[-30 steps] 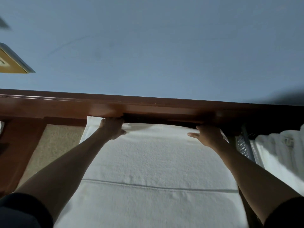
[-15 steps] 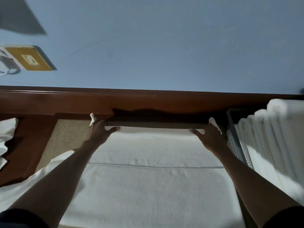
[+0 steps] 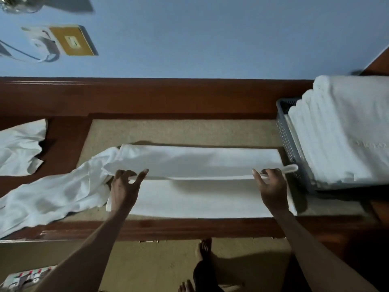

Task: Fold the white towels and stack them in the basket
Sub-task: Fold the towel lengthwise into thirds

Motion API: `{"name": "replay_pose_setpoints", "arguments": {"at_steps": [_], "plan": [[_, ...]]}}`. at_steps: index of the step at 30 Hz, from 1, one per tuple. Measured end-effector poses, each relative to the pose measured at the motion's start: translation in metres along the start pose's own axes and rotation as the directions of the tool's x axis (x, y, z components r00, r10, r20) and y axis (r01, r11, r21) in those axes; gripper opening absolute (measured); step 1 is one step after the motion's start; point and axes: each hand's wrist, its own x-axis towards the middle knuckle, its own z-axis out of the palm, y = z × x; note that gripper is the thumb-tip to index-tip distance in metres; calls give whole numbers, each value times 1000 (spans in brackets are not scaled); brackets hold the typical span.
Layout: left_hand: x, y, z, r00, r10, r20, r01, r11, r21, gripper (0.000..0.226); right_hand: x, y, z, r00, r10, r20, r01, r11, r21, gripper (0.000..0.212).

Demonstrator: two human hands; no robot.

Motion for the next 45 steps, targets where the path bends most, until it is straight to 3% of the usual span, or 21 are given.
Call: {"name": "replay_pose_setpoints", "arguments": {"at_steps": [3, 7, 12, 18, 22, 29, 36, 39, 41, 45], "plan": [[-32, -24, 4, 998, -49, 29, 50, 998, -39, 48, -39, 9, 4, 980, 190, 55, -192, 981, 25, 30], [-39, -35, 12, 972, -228, 51, 234, 957, -173, 43, -62, 25, 17, 918, 379, 119, -390, 917, 81, 33], [-20, -58, 17, 931, -365, 19, 347, 866, -360, 17, -54, 34, 31, 855, 519, 21, -515, 842, 161, 21], [-17, -76, 10, 873, -486, 40, 444, 759, -477, 37, -52, 37, 25, 769, 639, 3, -618, 742, 259, 17], [-39, -60, -5, 885, -464, -32, 392, 783, -483, 42, -60, 41, 9, 797, 604, 16, -584, 763, 279, 18], [-56, -68, -13, 907, -419, -51, 370, 846, -385, 38, -75, 50, 2, 824, 567, 24, -559, 804, 203, 21], [-51, -75, -1, 937, -349, -24, 339, 923, -182, 25, -83, 51, 13, 820, 572, 9, -568, 813, 124, 19], [-51, -63, 2, 971, -238, -28, 239, 965, 107, 22, -81, 48, 9, 867, 497, 37, -498, 866, 35, 20], [-47, -46, 4, 985, -169, -43, 173, 911, 374, 28, -74, 45, 2, 895, 446, 33, -443, 894, -62, 25], [-32, -6, 34, 999, 51, 4, -48, 922, 385, 30, -48, 43, -8, 926, 374, -48, -377, 916, -135, 25]]}}
